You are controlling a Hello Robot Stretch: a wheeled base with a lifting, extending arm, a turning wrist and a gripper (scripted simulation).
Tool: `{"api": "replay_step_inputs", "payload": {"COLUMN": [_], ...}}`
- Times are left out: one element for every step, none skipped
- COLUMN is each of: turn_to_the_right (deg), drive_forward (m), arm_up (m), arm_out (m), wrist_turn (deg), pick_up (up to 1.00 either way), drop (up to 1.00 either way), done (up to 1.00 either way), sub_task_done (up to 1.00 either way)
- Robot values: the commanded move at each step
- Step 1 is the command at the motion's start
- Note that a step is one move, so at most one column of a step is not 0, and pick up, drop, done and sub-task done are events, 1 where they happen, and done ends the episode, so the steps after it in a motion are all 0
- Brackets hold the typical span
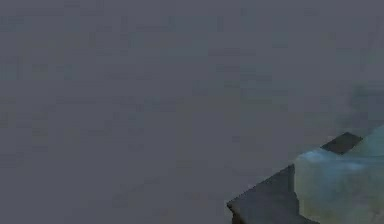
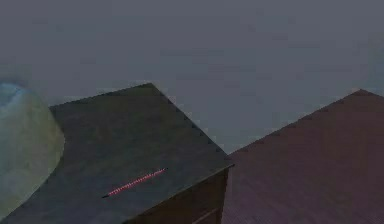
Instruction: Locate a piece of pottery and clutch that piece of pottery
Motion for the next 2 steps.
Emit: {"api": "replay_step_inputs", "payload": {"turn_to_the_right": [-45.0, -45.0], "drive_forward": [0.0, 0.0], "arm_up": [0.0, 0.0], "arm_out": [0.0, 0.0], "wrist_turn": [0.0, 0.0], "pick_up": [0.0, 0.0], "drop": [0.0, 0.0], "done": [0.0, 0.0], "sub_task_done": [0.0, 0.0]}}
